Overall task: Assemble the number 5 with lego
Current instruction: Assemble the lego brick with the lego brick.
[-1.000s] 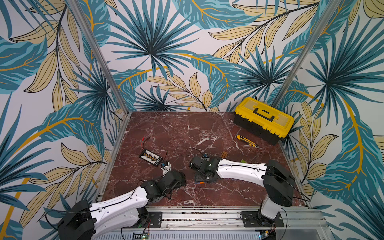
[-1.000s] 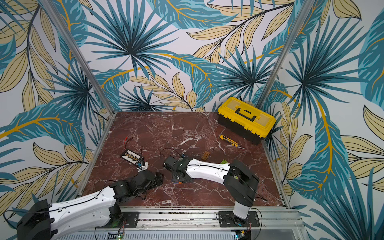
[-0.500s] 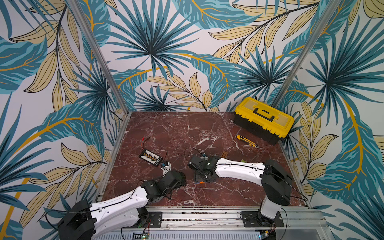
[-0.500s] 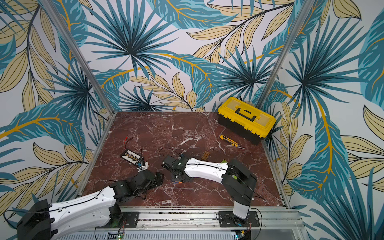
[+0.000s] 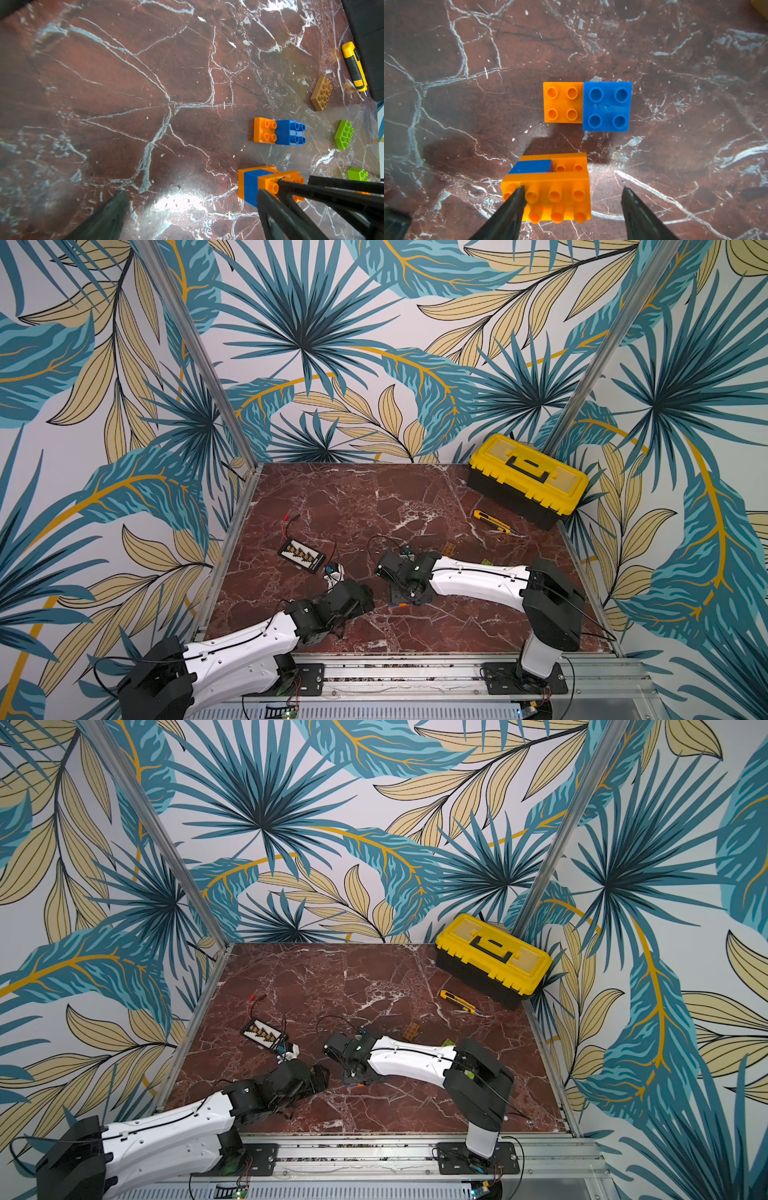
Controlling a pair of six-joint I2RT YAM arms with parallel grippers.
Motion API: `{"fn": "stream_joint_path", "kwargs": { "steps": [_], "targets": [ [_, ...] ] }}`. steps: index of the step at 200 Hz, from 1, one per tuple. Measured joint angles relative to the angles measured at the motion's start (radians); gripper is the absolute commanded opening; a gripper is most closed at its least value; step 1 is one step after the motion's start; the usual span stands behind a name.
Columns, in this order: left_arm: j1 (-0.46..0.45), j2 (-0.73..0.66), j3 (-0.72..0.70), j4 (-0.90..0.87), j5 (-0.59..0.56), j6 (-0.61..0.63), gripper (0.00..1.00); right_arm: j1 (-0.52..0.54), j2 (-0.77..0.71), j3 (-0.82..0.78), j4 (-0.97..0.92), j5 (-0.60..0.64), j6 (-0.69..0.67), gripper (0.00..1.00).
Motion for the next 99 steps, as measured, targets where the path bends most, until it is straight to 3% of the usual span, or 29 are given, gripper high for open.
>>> {"fn": "stream_joint_path", "kwargs": {
  "steps": [99],
  "targets": [
    [0.000, 0.000, 0.000, 0.000, 0.005, 0.002, 1.00, 0.002, 0.005, 0.006, -0.010, -0.010, -0.017, 0.73]
  ]
}}
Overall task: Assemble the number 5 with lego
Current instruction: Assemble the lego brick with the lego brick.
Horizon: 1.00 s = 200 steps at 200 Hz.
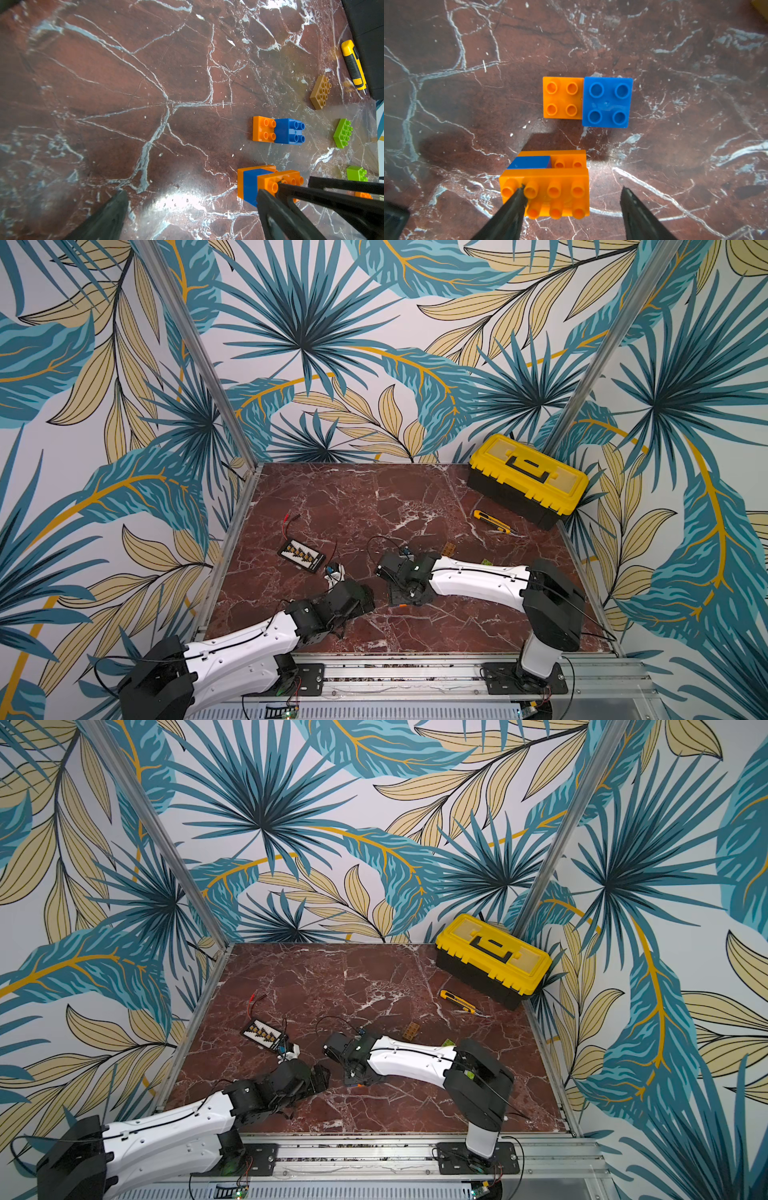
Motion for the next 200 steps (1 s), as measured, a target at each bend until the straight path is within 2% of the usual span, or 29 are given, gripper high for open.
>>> {"fn": "stream_joint_path", "kwargs": {
  "steps": [200],
  "targets": [
    [0.001, 0.033, 0.008, -0.001, 0.012, 0.009, 1.00, -0.001, 0.014, 0.012, -0.010, -0.004, -0.010, 0.73]
  ]
}}
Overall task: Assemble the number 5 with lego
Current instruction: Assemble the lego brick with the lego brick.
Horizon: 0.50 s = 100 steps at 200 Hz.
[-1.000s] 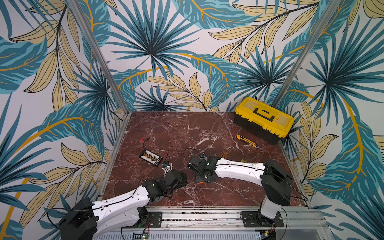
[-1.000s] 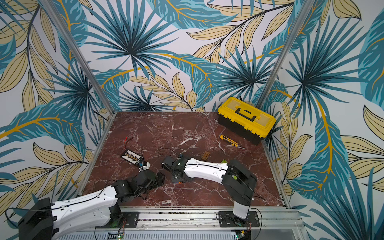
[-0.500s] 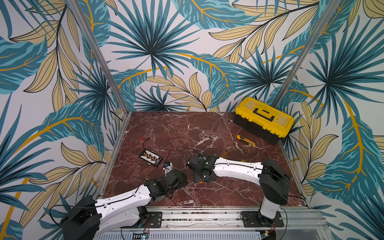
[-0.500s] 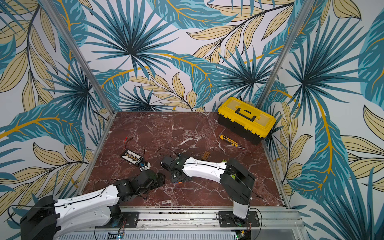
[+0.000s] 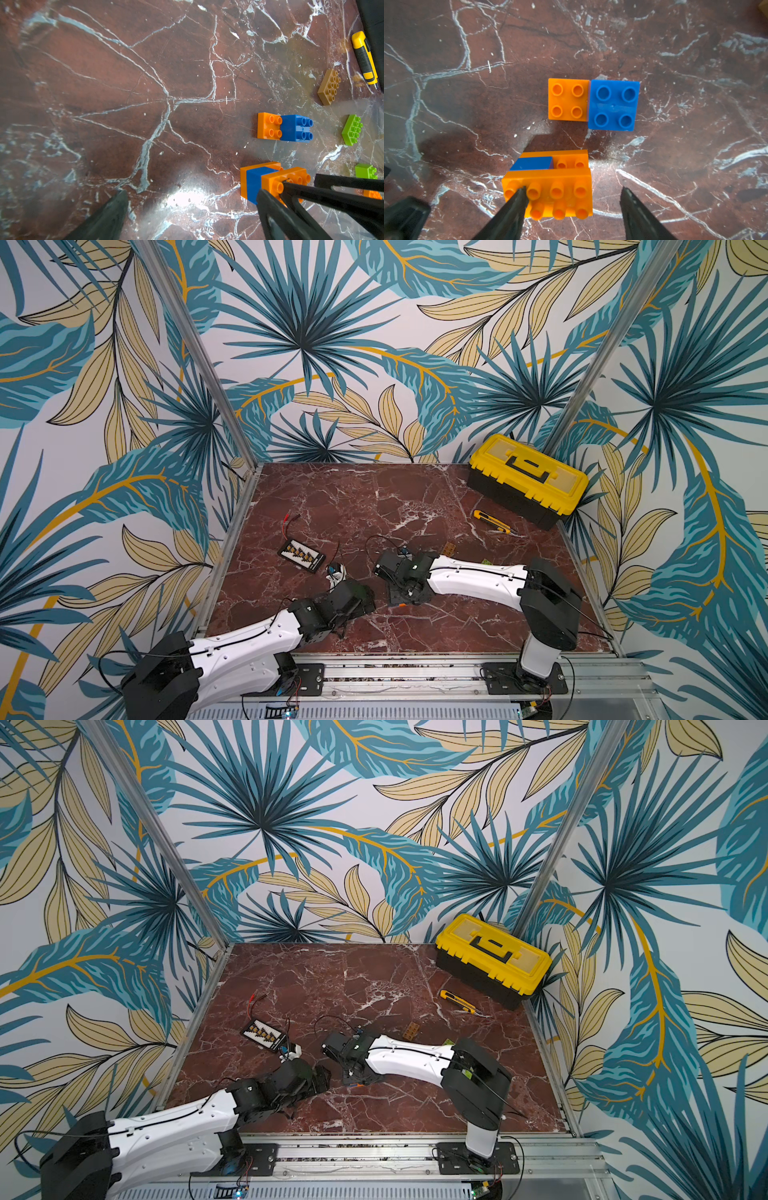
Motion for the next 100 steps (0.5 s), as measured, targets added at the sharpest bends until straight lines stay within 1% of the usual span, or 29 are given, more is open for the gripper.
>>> {"fn": "stream_joint_path", "kwargs": {
  "steps": [44, 100],
  "targets": [
    [0.000, 0.009, 0.004, 0.001, 0.000, 0.003, 1.00, 0.000, 0.001, 0.000, 0.003, -0.004, 0.000, 0.71],
    [0.000, 0.013, 0.004, 0.001, -0.001, 0.003, 1.00, 0.000, 0.014, 0.019, -0.019, -0.003, -0.006, 0.71]
  ]
}}
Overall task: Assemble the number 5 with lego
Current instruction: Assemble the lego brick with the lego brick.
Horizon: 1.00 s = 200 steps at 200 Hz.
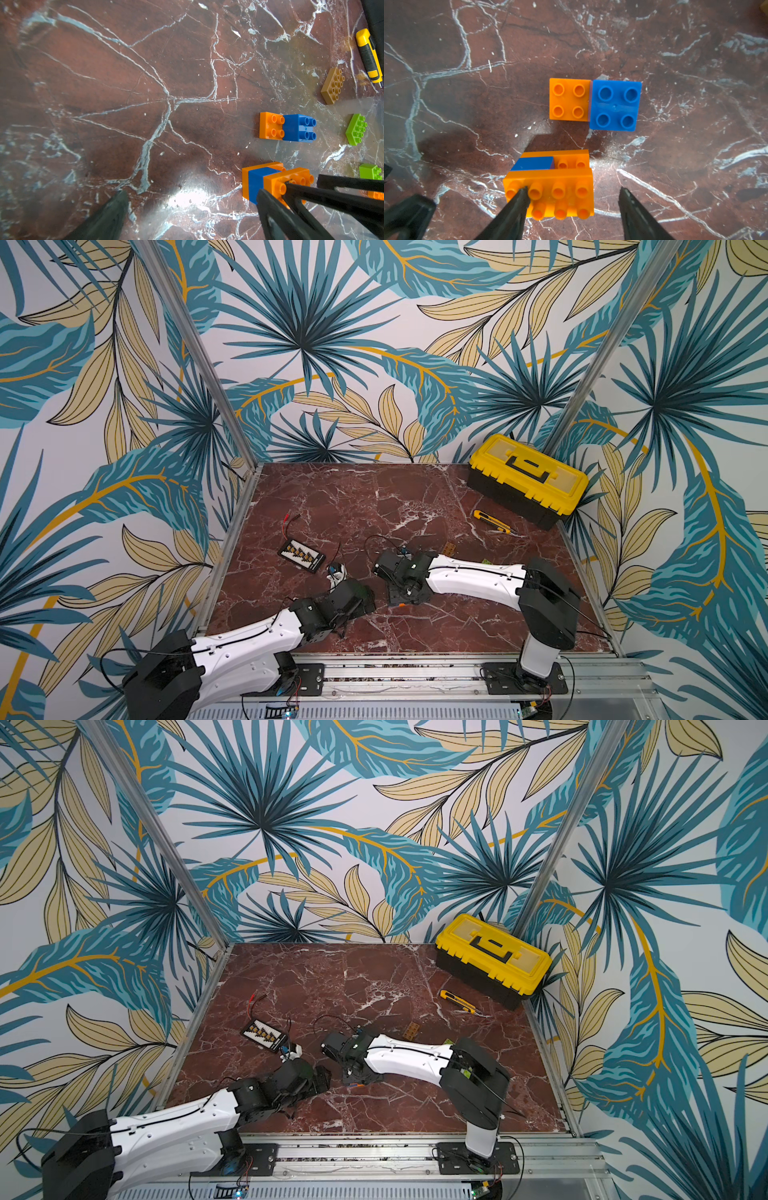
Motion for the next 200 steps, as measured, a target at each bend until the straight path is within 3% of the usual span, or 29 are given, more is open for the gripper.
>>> {"fn": "stream_joint_path", "kwargs": {
  "steps": [200],
  "targets": [
    [0.004, -0.033, 0.000, 0.000, -0.021, 0.000, 1.00, 0.000, 0.060, 0.109, -0.108, 0.005, -0.063, 0.74]
  ]
}}
